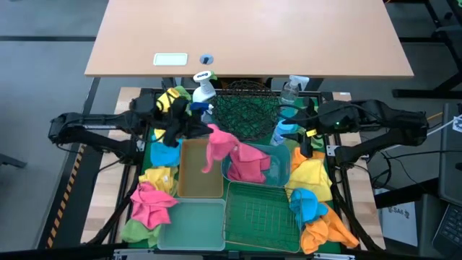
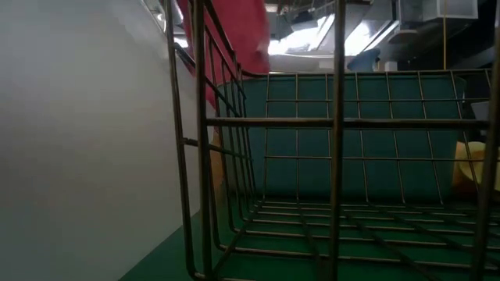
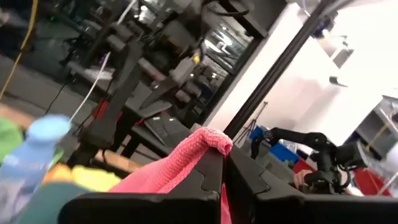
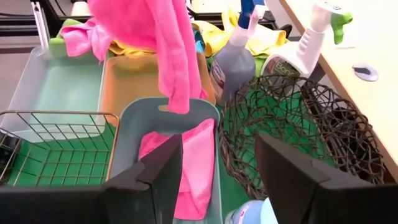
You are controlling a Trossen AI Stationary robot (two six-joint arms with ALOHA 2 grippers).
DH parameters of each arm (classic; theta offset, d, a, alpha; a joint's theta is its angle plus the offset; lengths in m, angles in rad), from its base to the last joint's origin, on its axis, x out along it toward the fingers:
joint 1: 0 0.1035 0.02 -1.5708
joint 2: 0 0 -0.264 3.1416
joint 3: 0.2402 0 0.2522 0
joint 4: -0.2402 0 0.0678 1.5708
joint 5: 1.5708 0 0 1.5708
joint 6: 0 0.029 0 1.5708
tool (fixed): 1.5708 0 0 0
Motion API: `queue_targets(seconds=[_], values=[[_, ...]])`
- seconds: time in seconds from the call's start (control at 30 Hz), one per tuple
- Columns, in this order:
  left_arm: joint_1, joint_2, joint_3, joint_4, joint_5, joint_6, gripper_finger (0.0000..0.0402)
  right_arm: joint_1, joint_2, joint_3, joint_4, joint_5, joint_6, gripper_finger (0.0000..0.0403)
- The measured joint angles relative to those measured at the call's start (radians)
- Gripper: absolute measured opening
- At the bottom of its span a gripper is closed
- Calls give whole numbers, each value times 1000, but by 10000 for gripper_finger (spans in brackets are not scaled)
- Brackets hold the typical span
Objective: Sort microfiber towel by color & place in baskets
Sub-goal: Put the top pink towel into the blue bin
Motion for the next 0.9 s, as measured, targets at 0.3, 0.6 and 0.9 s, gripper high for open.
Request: queue_targets(seconds=[0.3, 0.6, 0.9], values=[[-24, 226, 262, -3, 57, 126, 0, 0, -2, 0, -22, 0, 0, 199], [-24, 376, 297, -11, 56, 141, 0, 0, -21, 0, -127, 1, 18, 199], [-24, 495, 297, -120, 25, 143, 5, 0, -80, 0, -216, 60, 52, 199]])
